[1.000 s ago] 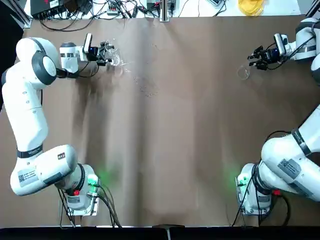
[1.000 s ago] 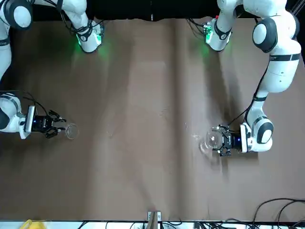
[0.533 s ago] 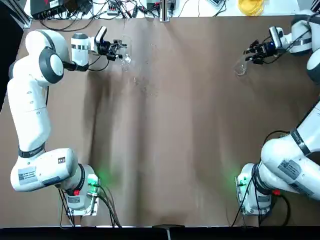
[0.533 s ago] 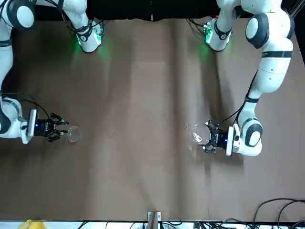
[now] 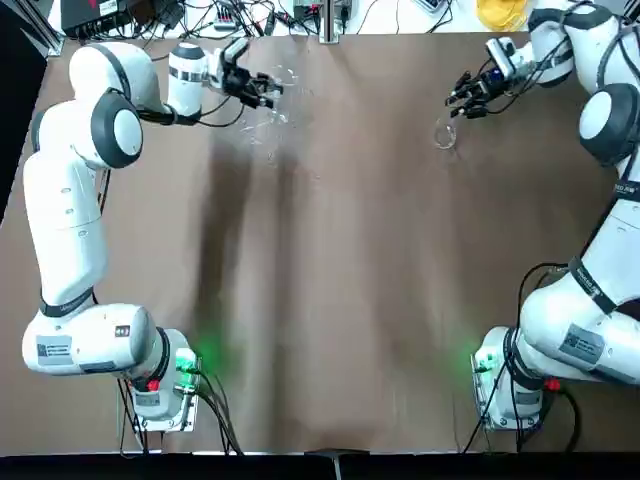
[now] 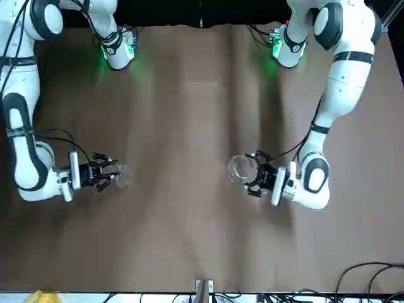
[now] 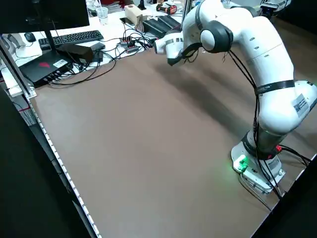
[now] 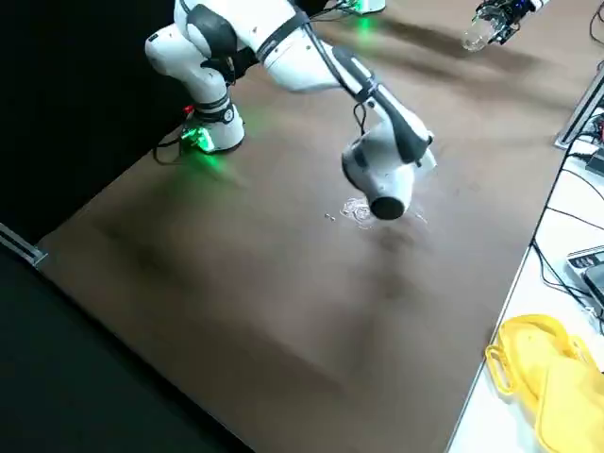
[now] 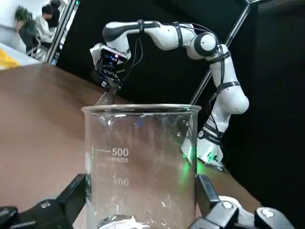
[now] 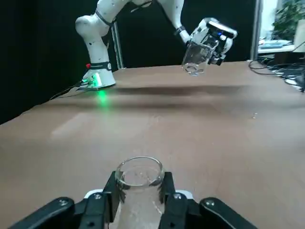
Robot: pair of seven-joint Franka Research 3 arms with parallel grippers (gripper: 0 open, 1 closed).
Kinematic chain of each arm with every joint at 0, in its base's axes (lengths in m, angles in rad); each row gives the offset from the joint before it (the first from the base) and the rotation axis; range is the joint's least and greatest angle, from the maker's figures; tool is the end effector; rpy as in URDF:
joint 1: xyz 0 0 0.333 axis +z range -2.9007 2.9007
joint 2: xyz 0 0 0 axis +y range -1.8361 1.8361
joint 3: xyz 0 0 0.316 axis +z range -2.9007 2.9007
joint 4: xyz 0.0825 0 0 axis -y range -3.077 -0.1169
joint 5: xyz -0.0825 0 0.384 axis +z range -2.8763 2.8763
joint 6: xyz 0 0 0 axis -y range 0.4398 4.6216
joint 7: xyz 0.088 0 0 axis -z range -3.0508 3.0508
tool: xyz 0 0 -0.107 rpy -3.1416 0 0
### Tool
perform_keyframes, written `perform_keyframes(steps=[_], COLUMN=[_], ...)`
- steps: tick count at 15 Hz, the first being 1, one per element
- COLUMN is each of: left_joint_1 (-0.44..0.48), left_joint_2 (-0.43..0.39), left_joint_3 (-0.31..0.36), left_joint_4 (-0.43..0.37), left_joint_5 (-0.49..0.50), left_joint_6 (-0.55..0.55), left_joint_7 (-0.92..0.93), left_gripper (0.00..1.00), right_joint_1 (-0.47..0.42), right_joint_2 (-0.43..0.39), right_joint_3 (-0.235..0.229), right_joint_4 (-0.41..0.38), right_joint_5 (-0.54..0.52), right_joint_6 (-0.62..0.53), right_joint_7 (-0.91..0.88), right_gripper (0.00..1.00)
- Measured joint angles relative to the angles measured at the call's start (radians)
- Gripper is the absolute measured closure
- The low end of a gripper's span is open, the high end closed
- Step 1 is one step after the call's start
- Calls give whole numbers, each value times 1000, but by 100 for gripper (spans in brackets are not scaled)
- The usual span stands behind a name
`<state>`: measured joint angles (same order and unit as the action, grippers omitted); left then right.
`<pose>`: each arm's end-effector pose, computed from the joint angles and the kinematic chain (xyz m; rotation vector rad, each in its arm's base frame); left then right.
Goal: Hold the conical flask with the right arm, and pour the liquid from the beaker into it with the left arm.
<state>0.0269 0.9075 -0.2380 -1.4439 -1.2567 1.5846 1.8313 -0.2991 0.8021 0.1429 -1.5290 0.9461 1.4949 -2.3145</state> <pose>0.6530 -0.2090 0.1956 1.2602 -1.0705 0.5778 0.6409 -0.0211 0.1990 -1.2234 -1.5130 -0.8112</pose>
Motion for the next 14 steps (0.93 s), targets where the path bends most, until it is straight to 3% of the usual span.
perform_keyframes(steps=[4,9,14], left_joint_1=[-48,-128,-177], left_joint_2=[-22,-92,-108], left_joint_3=[-53,-56,-56], left_joint_4=[0,-1,-3], left_joint_5=[0,0,0], left_joint_6=[61,129,200], left_joint_7=[-149,-384,-513], left_gripper=[3,3,3], right_joint_1=[93,308,480], right_joint_2=[-13,-11,-5], right_joint_3=[1,1,0], right_joint_4=[-2,-12,-14], right_joint_5=[69,273,426], right_joint_6=[65,305,492], right_joint_7=[35,107,130], right_gripper=[61,61,61])
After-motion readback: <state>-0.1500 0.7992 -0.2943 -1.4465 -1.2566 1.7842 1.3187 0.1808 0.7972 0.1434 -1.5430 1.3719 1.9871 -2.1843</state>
